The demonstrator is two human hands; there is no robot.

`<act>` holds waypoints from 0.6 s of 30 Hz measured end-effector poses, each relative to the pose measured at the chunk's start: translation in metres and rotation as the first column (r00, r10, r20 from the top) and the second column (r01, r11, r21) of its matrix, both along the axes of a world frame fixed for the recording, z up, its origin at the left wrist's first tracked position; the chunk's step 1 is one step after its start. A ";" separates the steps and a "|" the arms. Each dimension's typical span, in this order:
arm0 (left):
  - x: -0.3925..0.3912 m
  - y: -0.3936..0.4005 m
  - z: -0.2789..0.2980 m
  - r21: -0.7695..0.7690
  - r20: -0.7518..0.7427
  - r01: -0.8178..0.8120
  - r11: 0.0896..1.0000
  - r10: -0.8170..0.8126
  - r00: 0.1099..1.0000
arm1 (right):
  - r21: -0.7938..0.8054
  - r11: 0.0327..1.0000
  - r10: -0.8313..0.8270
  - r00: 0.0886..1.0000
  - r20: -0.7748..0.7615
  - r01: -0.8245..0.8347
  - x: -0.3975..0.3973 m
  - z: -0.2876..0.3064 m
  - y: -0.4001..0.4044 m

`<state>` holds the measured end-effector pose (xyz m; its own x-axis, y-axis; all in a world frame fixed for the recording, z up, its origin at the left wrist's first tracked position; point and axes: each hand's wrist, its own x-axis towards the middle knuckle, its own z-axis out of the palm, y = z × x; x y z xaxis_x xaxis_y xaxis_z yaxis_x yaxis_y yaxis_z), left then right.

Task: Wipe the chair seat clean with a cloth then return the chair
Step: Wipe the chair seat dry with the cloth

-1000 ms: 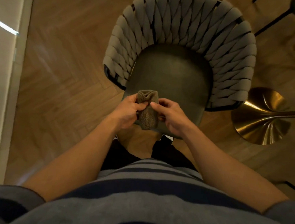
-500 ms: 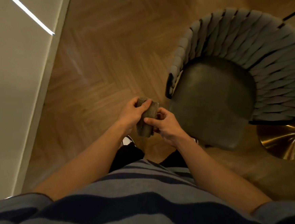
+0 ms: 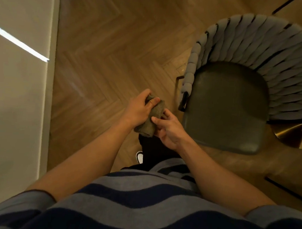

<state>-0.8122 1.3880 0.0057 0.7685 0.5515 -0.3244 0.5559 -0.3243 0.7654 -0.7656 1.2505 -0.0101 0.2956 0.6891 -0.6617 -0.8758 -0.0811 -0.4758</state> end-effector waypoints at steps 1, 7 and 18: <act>0.010 0.010 -0.001 0.002 0.003 0.004 1.000 -0.004 1.000 | -0.013 1.000 -0.021 1.000 0.002 0.021 0.008 -0.001 0.009; 0.080 0.059 -0.014 -0.011 0.000 -0.011 1.000 0.011 1.000 | -0.101 0.994 -0.032 0.995 0.092 0.041 0.074 -0.011 0.064; 0.214 0.131 -0.015 -0.140 -0.078 0.256 0.956 -0.269 0.960 | -0.269 0.928 -0.227 0.963 0.144 0.259 0.182 -0.015 0.114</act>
<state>-0.5985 1.5190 -0.0088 0.8427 0.2838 -0.4574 0.5365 -0.3723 0.7573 -0.5839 1.3646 -0.0254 0.5112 0.3757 -0.7730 -0.8299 -0.0180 -0.5576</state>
